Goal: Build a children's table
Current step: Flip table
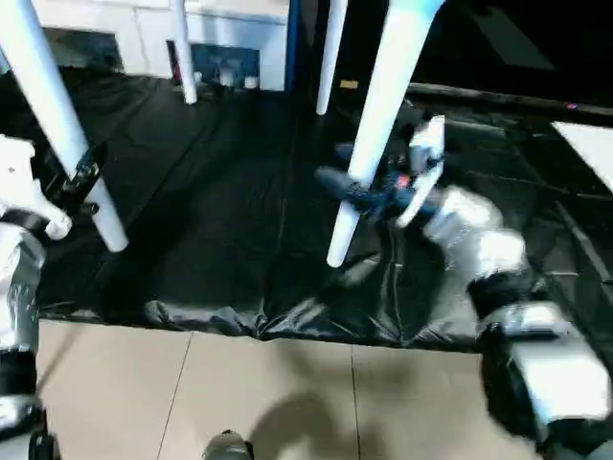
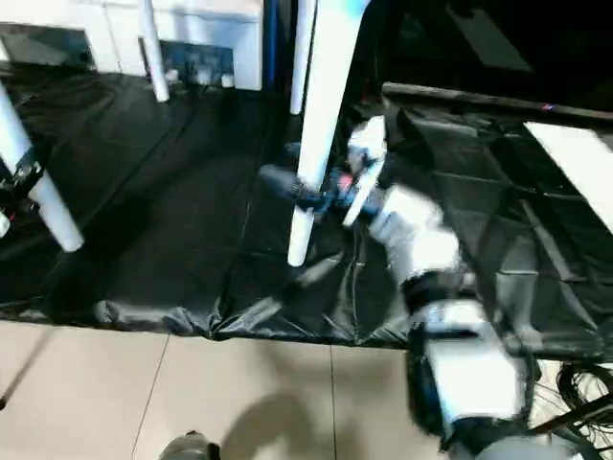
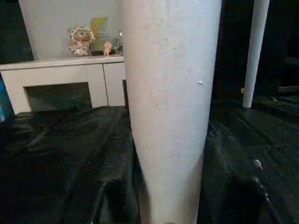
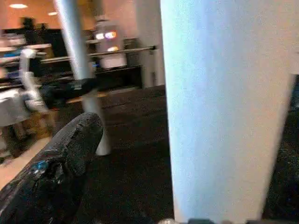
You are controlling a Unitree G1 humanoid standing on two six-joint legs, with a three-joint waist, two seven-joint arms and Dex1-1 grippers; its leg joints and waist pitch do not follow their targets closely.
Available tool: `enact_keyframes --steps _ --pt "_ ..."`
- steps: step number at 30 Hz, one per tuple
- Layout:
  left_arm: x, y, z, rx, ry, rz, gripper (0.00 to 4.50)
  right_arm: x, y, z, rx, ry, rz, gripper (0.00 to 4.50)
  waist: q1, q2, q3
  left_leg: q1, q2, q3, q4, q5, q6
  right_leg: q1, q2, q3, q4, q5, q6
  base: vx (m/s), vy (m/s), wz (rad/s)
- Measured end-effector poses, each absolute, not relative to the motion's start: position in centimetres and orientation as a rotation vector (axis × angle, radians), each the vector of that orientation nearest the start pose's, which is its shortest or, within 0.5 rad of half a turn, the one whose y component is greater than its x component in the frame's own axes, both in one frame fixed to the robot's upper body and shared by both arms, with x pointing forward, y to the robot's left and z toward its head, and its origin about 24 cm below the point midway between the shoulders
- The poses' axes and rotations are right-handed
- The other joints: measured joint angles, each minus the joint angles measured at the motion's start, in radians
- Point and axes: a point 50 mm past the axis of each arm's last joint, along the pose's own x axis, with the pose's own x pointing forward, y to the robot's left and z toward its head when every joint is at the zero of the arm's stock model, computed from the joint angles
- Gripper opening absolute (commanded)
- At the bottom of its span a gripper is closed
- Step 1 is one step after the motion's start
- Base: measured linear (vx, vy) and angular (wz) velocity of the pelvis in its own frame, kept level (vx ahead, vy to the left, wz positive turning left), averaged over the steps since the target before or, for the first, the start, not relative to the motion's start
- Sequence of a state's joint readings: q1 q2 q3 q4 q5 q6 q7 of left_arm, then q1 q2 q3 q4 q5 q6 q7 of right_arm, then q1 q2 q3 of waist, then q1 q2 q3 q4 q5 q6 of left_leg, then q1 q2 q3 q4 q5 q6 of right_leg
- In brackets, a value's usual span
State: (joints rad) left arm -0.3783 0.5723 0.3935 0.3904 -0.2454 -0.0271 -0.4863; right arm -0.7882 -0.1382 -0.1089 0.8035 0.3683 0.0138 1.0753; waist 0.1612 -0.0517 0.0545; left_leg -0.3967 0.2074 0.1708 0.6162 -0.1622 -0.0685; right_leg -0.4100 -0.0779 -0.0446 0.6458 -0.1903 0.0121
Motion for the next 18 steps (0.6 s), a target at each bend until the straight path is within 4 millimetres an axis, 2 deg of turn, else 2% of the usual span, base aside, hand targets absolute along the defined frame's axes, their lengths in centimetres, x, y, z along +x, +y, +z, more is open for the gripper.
enact_keyframes --steps 2,4,7,11,14,18 --pt "29.3 32.5 13.6 0.212 -0.134 -0.041 2.40 35.9 -11.4 10.4 0.264 -0.085 1.030 4.50 -0.007 0.000 0.000 0.002 0.000 0.000 -0.001 0.000 0.000 0.001 0.000 0.001 0.000 0.000 0.000 0.000 0.000 0.00" --pt "28.1 32.8 11.7 0.191 -0.065 -0.031 2.49 35.5 -11.7 9.5 0.250 -0.082 0.967 4.50 -0.015 -0.001 0.000 0.002 -0.001 0.001 -0.005 0.000 0.000 -0.001 0.000 0.001 -0.001 0.000 0.000 0.000 0.000 0.00" --pt "25.6 32.3 9.0 0.105 -0.020 -0.019 2.83 34.1 -13.0 8.2 0.254 -0.130 0.846 4.50 -0.015 -0.006 -0.001 0.002 0.000 0.001 -0.007 0.000 -0.001 -0.001 0.000 0.000 -0.002 0.000 -0.003 0.000 0.000 0.00" --pt "23.7 30.9 8.8 0.081 -0.058 -0.017 2.84 32.2 -13.3 7.4 0.236 -0.154 0.759 4.50 -0.011 -0.009 -0.002 0.001 0.000 0.002 -0.012 0.001 -0.001 -0.002 0.001 -0.001 -0.006 0.000 -0.004 0.000 0.000 0.00" --pt "21.4 29.8 8.2 0.074 -0.043 0.029 2.84 29.6 -14.1 5.7 0.232 -0.105 0.646 4.50 -0.012 -0.010 -0.003 0.010 0.000 0.003 -0.019 0.000 -0.001 0.009 0.002 0.000 -0.016 -0.004 0.001 0.000 0.000 0.00" --pt "19.2 28.2 7.1 0.098 0.029 0.109 2.84 26.5 -14.5 4.7 0.213 -0.037 0.568 4.50 -0.015 -0.012 -0.004 0.012 -0.001 0.003 -0.025 0.000 -0.001 0.011 0.002 -0.001 -0.023 -0.005 0.004 0.000 0.000 0.00"
